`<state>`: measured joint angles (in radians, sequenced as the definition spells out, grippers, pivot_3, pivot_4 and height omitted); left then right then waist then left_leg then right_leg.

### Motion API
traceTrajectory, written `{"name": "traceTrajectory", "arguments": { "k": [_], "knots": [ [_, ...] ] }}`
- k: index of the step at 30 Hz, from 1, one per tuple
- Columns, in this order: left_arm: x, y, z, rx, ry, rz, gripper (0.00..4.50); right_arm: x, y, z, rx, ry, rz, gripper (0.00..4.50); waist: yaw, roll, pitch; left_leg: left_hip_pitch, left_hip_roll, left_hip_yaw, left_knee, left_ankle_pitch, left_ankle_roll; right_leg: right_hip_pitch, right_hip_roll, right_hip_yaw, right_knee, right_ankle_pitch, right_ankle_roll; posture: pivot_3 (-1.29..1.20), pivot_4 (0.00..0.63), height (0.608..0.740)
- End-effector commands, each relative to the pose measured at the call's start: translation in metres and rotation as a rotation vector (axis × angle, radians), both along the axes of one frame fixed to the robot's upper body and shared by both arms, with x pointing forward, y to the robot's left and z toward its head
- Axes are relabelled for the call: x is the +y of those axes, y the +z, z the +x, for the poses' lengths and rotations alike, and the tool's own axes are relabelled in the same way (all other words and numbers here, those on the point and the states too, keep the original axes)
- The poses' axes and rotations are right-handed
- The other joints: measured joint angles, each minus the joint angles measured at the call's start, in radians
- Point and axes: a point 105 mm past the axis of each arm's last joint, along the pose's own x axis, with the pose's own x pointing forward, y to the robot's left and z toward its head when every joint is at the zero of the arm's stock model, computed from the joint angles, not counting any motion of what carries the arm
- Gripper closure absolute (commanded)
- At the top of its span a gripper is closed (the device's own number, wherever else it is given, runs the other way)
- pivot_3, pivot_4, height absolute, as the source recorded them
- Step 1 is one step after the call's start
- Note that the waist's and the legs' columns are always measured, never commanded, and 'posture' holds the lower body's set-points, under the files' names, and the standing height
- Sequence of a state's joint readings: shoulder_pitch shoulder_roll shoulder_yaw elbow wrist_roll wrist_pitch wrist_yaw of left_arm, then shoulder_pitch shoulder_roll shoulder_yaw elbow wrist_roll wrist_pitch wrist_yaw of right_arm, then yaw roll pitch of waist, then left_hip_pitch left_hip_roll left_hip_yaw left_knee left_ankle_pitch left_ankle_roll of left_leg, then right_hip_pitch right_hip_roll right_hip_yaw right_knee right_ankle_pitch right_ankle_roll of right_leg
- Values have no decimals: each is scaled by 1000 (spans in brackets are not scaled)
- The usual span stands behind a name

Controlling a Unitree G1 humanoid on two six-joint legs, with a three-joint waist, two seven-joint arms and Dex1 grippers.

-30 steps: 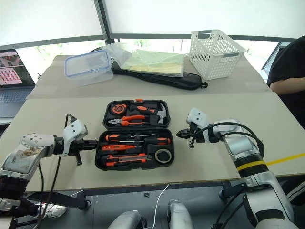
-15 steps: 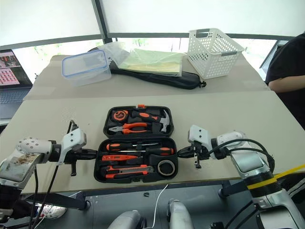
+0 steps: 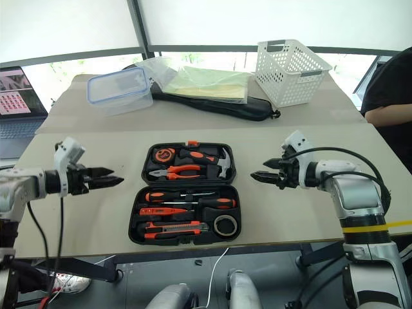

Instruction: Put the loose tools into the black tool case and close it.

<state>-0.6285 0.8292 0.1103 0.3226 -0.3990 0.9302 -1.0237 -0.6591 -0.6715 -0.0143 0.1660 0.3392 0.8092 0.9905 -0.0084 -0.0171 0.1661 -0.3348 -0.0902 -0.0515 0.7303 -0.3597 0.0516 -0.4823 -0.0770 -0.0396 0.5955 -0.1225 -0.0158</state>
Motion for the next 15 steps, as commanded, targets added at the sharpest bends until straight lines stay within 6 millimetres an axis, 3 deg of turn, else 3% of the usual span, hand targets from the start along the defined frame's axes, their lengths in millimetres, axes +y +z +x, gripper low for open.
{"name": "traceTrajectory", "arguments": {
  "k": [1,8,11,15],
  "knots": [
    [-22,-3,12,73,9,-94,298,12,2,15,41,-44,46,29,-4,0,0,0,0,0,0,0,0,0,0,0,0,0,0,0,150,740],
    [-43,-16,33,86,57,-99,298,31,-8,36,110,-102,68,29,-10,0,0,-2,0,0,1,1,-1,-4,0,0,1,1,0,0,150,740],
    [-43,-19,36,78,84,-117,1042,37,-9,42,106,-116,56,766,-10,0,0,-2,0,1,2,1,-1,-4,0,0,1,1,0,0,150,740],
    [-45,-22,31,88,68,-116,2551,47,-10,42,108,-95,46,2129,-11,0,0,-1,0,1,2,1,-2,-4,0,2,1,1,0,0,150,740]
  ]
}}
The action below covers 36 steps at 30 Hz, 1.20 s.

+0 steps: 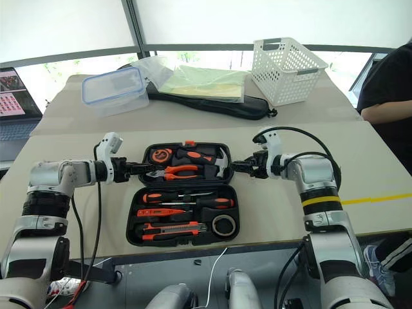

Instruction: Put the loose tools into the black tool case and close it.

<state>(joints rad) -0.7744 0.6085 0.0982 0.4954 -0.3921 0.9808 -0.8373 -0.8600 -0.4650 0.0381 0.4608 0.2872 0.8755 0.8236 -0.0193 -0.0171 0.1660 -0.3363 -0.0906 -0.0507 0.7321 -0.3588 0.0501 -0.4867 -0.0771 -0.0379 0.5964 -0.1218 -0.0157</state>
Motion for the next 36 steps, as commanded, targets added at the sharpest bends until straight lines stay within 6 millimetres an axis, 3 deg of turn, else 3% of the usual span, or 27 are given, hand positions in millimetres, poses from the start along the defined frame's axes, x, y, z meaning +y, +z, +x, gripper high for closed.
{"name": "traceTrajectory", "arguments": {
  "k": [1,6,8,13,19,23,27,33,36],
  "knots": [
    [3,-1,-4,-2,-3,12,2842,8,11,2,-46,26,-24,2483,1,0,0,0,0,0,0,0,0,0,0,0,0,0,0,0,150,740],
    [4,0,-4,-12,2,6,4435,15,8,-1,-24,52,-29,4146,4,1,-4,1,-1,-1,0,0,0,2,0,0,0,0,0,0,150,740],
    [3,3,-4,-18,1,-1,4500,15,5,-3,-22,56,-50,4461,3,1,-4,4,0,-1,0,0,0,6,0,0,-1,0,0,0,150,740],
    [0,10,-4,-65,-18,-2,4500,17,9,-3,-51,64,-54,4461,3,1,-4,6,0,-1,0,0,0,7,0,1,0,0,0,0,150,740],
    [-7,47,3,-398,-28,89,4500,25,59,11,-351,21,1,4461,3,1,-4,5,0,-1,0,0,0,7,0,0,-1,0,0,0,150,740],
    [-10,83,2,-669,-1,141,4500,26,87,10,-600,-1,-43,4461,7,1,-4,-1,-1,-1,1,1,-2,-1,0,0,-1,1,-1,0,150,740],
    [-11,80,-3,-824,-8,293,4500,21,79,3,-733,-17,-126,4461,-1,1,-4,-5,-1,-1,0,2,-3,-5,0,-2,2,1,-2,0,150,740],
    [-10,60,-17,-934,13,425,4500,10,49,-16,-881,-22,-215,4461,0,1,-4,-1,-2,0,-2,2,-3,-4,1,-3,-1,1,-2,0,150,740],
    [0,52,-32,-1079,67,594,4500,-1,20,-30,-976,-6,-329,4461,5,1,-4,2,-2,1,-2,2,-3,-2,1,-2,-2,1,-2,0,150,740]
  ]
}}
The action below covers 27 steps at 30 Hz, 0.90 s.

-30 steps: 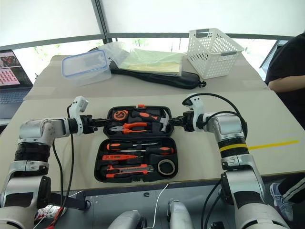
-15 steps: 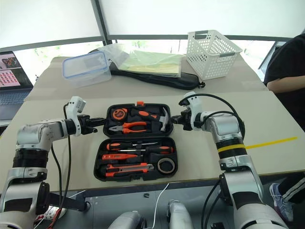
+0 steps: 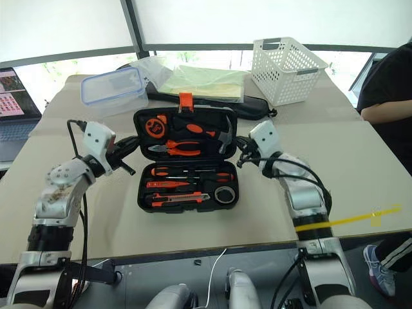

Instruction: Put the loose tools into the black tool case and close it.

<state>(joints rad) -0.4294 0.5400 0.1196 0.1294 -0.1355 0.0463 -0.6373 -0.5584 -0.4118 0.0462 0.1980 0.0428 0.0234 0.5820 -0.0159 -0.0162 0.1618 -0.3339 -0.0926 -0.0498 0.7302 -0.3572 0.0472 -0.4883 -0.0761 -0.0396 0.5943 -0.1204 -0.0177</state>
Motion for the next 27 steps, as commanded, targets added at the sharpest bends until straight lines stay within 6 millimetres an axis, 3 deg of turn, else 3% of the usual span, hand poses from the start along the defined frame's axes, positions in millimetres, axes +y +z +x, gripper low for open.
{"name": "traceTrajectory", "arguments": {
  "k": [1,5,6,10,12,14,16,19,21,22,25,27],
  "knots": [
    [9,4,-17,-199,87,124,4500,-9,-20,-21,-167,11,-159,4461,3,0,0,2,0,0,-1,0,0,1,0,1,0,0,0,0,150,740],
    [20,-17,-41,-149,118,115,4500,-26,-41,-48,-176,41,-199,4461,5,0,0,7,1,0,-2,0,0,8,1,3,0,0,0,0,150,740],
    [22,-20,-47,-131,119,109,3805,-30,-40,-54,-176,42,-190,4133,6,0,0,10,2,0,-3,0,0,11,1,3,0,0,0,0,150,740],
    [33,-16,-79,48,79,4,2529,-55,-15,-78,-81,53,-127,2950,10,0,1,14,3,0,-6,-2,4,16,1,6,-1,-2,1,0,150,740],
    [36,-15,-99,202,-4,-38,1963,-58,-13,-97,53,146,-114,2945,8,0,2,13,3,0,-5,-3,5,15,1,8,-1,-2,2,0,150,740],
    [45,-16,-113,358,-61,-58,1963,-58,-23,-121,206,259,-162,2945,8,0,2,14,3,0,-5,-4,7,16,1,9,-1,-3,3,0,150,740],
    [65,-19,-104,431,-37,-8,1963,-54,-33,-139,325,363,-204,2945,15,0,2,20,4,0,-9,-5,8,21,3,8,-1,-6,4,0,150,740],
    [82,-14,-76,385,-18,89,1918,-46,-40,-150,391,454,-245,3707,26,0,2,34,4,0,-16,-10,17,34,3,2,-3,-16,14,0,150,740],
    [85,-11,-45,355,-18,122,2421,-38,-47,-153,428,512,-270,4341,33,0,2,33,3,0,-16,-9,16,32,3,1,-3,-16,14,0,150,740],
    [81,-12,-30,345,-30,163,2533,-33,-49,-153,435,537,-285,4500,35,-1,2,33,2,0,-15,-6,10,33,2,1,-1,-15,13,0,150,740],
    [61,-16,3,323,-94,245,3721,-21,-55,-152,433,601,-337,4500,39,-3,1,31,1,0,-14,-5,8,32,0,1,-2,-10,5,0,150,740],
    [28,-18,26,297,-183,295,4390,-8,-60,-146,423,643,-367,4500,39,-4,1,31,1,0,-13,-5,8,31,-1,1,-2,-9,5,0,150,740]
  ]
}}
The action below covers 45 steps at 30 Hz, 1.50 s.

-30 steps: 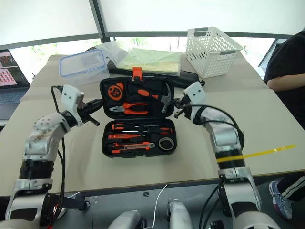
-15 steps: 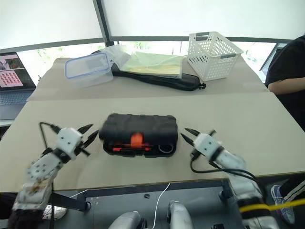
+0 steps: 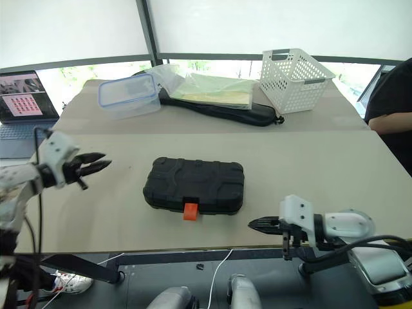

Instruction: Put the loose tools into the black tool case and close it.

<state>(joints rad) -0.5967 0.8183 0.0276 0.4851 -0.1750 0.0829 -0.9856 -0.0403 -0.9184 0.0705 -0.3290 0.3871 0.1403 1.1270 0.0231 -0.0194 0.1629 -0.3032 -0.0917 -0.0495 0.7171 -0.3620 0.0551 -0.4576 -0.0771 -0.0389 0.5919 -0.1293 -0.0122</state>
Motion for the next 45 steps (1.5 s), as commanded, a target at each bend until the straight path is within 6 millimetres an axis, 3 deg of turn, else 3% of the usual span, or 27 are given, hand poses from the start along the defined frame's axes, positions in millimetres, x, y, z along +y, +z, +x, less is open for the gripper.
{"name": "traceTrajectory", "arguments": {
  "k": [1,7,11,17,20,24,26,28,32,34,38,41,45],
  "knots": [
    [-46,-7,28,-33,-162,121,4390,22,-3,8,-28,88,-27,4500,0,-2,0,-1,0,0,1,0,0,0,0,-1,-1,0,0,0,150,740],
    [-91,-22,42,-88,-324,293,4390,38,-12,26,-81,135,-97,4500,-25,-3,0,-22,-1,0,12,-1,1,-16,0,-3,1,2,2,0,150,740],
    [-105,-31,18,-51,-555,331,4390,35,-3,61,-173,-29,-101,4500,-28,-3,0,-23,-1,-2,12,-1,1,-18,0,-3,1,2,2,0,150,740],
    [-108,-23,-18,30,-722,220,4390,12,8,86,-243,-170,-109,4500,-22,-2,0,-23,-1,-1,14,-1,1,-18,-1,0,1,4,0,0,150,740],
    [-110,-7,-26,-4,-706,176,4390,3,10,80,-214,-172,-109,4500,-21,-2,0,-23,0,-2,14,-1,1,-18,0,1,2,4,0,0,150,740],
    [-120,36,-25,10,-649,-30,4390,-9,25,71,-168,-214,-46,4500,-16,-2,0,-25,0,-2,15,-1,1,-19,0,0,2,4,0,0,150,740],
    [-134,50,-34,61,-688,-100,4390,-12,33,60,-122,-204,-1,4500,-13,-2,0,-26,0,-3,16,-1,1,-19,0,0,2,4,0,0,150,740],
    [-154,52,-43,96,-747,-109,4390,-12,39,47,-65,-190,50,4500,-11,-2,0,-26,0,-4,16,-1,1,-19,0,0,2,4,0,0,150,740],
    [-183,15,-53,147,-844,49,4390,-2,50,36,-9,-187,155,4500,-12,-2,0,-23,0,-4,16,-1,1,-15,0,1,1,4,0,0,150,740],
    [-187,-2,-51,157,-847,117,4390,2,50,35,-3,-190,163,4500,-15,-2,0,-20,0,-2,15,-1,1,-14,0,3,1,4,0,0,150,740],
    [-187,-54,-48,153,-898,375,4390,23,41,37,-2,-163,166,4500,-13,-2,-1,-18,2,-2,14,-1,1,-14,0,5,1,4,-1,0,150,740],
    [-183,-66,-51,139,-939,449,4390,31,31,40,-5,-155,146,4500,-11,1,-3,-10,2,-2,12,-2,1,-5,0,5,-1,4,-1,0,150,740],
    [-186,-64,-52,139,-947,411,4390,36,14,43,1,-163,110,4500,-11,1,-4,-4,2,-2,12,-3,4,1,0,5,-3,2,2,0,150,740]
  ]
}}
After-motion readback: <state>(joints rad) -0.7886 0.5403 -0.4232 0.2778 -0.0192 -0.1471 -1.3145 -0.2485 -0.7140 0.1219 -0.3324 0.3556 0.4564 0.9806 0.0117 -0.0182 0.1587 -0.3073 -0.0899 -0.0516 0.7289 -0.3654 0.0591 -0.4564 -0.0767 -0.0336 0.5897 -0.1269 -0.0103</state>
